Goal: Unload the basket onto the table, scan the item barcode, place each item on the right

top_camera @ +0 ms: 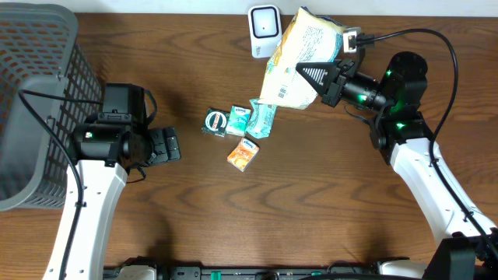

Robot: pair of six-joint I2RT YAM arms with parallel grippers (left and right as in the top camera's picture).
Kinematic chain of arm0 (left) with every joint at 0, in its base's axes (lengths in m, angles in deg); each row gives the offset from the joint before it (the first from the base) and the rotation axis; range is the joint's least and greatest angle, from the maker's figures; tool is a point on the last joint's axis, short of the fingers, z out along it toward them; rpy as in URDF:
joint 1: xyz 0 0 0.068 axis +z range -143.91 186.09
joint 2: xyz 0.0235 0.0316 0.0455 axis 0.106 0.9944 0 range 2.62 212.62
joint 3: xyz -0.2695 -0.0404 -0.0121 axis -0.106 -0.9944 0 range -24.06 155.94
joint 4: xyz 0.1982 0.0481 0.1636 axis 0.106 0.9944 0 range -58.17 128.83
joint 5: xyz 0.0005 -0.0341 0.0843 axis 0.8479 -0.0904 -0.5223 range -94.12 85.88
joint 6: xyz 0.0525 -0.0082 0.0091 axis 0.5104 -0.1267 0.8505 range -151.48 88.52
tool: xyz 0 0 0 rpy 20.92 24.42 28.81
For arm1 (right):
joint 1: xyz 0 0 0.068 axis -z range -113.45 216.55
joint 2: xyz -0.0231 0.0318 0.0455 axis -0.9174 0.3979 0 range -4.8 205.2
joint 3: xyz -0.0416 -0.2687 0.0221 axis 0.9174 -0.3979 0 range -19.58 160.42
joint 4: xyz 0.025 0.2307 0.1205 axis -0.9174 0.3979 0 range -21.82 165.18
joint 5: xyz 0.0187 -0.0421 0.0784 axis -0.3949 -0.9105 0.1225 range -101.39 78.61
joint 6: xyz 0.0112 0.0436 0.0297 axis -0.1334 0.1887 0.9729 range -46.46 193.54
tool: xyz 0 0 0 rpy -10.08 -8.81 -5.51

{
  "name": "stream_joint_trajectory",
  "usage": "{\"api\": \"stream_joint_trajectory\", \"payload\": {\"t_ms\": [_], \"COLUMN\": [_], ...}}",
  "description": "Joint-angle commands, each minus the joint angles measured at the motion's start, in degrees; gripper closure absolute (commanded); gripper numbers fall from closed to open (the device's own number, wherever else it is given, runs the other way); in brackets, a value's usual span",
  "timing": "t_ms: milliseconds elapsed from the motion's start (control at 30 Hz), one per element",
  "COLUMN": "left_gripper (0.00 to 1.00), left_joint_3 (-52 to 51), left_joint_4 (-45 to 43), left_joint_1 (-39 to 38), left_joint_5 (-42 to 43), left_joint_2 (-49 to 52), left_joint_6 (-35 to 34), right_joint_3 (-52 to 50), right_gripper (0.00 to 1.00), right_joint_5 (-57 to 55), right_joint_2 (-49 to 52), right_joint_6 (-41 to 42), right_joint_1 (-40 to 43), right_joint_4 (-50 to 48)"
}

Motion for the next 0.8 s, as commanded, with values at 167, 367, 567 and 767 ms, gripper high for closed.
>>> {"api": "stream_joint_trajectory", "payload": {"t_ms": [167,367,567,767], "left_gripper": [0.02,0.02,0.02,0.02], "left_joint_3": [-0.3,-0.3,-0.3,-0.3], "left_joint_4": [0.1,0.1,0.1,0.1], "left_joint_1": [-0.2,-0.2,-0.2,-0.2], "left_joint_5": [-0.3,-0.3,-0.3,-0.3], "left_joint_2": [0.2,0.2,0.2,0.2], "left_joint_6": [-0.7,-0.7,-0.7,-0.7], "right_joint_3": [0.6,0.6,0.6,0.6], "right_gripper": [0.99,0.99,0.99,0.99], "right_joint_5": [0.7,0.7,0.7,-0.7], "right_joint_2": [-0.7,-0.7,-0.7,-0.7], "right_joint_6": [0.7,0.6,0.6,0.6], "right_joint_1": [-0.2,-0.2,-0.2,-0.2], "right_joint_4": [1.2,2.2,2.7,4.4]}}
